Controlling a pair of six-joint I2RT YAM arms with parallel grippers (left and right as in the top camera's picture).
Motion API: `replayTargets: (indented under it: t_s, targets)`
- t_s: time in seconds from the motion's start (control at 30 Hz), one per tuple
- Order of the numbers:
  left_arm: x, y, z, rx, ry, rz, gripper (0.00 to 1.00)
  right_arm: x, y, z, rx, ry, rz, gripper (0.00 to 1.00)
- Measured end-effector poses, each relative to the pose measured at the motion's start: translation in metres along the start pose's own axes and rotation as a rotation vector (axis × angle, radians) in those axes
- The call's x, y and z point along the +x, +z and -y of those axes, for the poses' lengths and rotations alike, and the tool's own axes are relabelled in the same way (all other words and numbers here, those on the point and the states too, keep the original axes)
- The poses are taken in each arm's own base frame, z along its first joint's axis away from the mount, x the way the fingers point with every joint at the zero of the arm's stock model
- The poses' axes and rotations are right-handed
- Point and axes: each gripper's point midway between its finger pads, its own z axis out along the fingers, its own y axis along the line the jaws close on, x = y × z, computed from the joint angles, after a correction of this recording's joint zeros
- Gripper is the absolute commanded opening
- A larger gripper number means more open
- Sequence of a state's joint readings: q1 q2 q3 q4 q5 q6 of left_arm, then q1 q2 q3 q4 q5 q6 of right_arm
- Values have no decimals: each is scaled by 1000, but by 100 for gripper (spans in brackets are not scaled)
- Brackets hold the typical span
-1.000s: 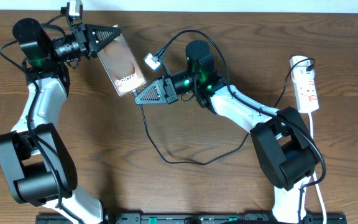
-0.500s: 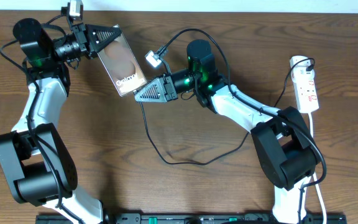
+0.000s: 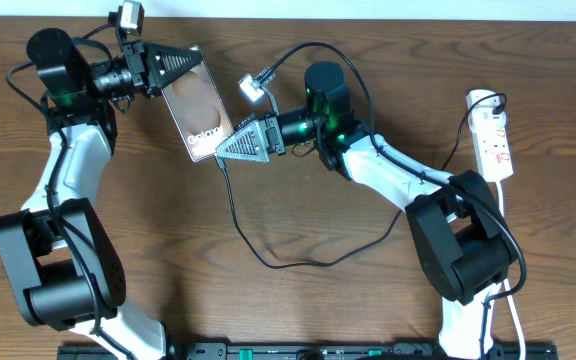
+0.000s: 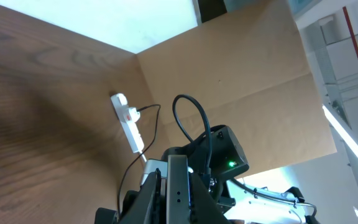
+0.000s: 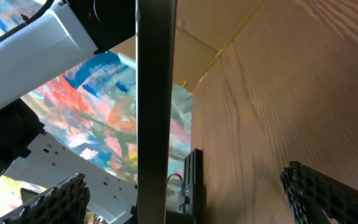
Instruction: Plug charger to phone and switch on socket
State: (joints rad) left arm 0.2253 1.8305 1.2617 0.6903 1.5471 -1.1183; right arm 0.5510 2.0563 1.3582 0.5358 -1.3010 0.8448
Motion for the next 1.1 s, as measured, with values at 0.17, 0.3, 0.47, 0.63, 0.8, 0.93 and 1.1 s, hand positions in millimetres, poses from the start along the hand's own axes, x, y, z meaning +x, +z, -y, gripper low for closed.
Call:
replayTargets:
  t_s: [0.17,0.3,0.47,0.63,0.8,0.93,1.1]
  targets:
    - [-1,-2,0,-2,0,5,7,-1,-1,1,2,0,3,99]
    - [-7,-15,-3,-15,0,34,8,-6,-11,4,13,8,21,99]
    - [-18,-44,-8,-44,0,98,7,-18,-37,13,44,31,71,99]
    - [-26,-71,-15,-73,-37,164,7,-26,-62,25,78,85,115,99]
    - [-28,-83,-37,-111,-201,236,8,-24,-78,39,115,199,139,99]
    - [-18,-86,-69,-179,-375,289,7,-22,-86,47,138,265,151,99]
    - [11,-94,-116,-361,-539,340,7,-19,-90,54,158,295,159,99]
